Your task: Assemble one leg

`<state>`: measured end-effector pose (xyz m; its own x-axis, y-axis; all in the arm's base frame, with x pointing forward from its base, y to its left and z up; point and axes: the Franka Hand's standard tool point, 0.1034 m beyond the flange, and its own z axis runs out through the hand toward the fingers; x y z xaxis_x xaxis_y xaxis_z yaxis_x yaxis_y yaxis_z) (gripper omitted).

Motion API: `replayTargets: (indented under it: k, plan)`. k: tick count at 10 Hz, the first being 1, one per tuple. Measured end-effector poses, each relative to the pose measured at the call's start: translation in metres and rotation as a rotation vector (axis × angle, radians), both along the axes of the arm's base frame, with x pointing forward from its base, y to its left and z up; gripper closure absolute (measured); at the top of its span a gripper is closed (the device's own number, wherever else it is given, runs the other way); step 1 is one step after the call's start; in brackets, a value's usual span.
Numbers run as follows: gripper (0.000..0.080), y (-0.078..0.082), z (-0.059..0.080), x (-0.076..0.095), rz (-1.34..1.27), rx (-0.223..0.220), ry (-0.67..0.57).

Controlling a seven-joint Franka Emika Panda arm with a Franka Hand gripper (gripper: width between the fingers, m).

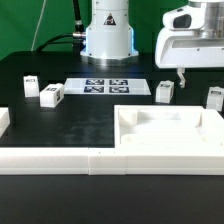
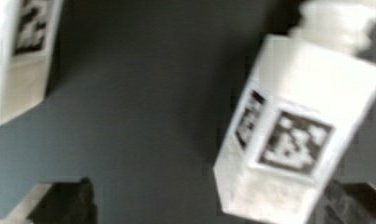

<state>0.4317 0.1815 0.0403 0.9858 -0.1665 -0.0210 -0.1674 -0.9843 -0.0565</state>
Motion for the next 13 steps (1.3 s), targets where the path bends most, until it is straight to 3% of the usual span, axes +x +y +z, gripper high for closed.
replayTargets:
  k: [6, 7, 8, 11, 13]
  plan:
    - [0.0151, 0.001, 0.000, -0.001, -0.076, 0.009, 0.025]
    - [0.0151, 0.003, -0.006, -0.003, -0.072, 0.008, 0.032]
    - [0.0151, 0.000, -0.008, -0.005, -0.046, -0.001, 0.110]
    - [0.0151, 0.001, -0.009, 0.014, -0.042, 0.029, 0.327]
    - [0.0151, 0.003, -0.009, 0.010, -0.046, 0.034, 0.511]
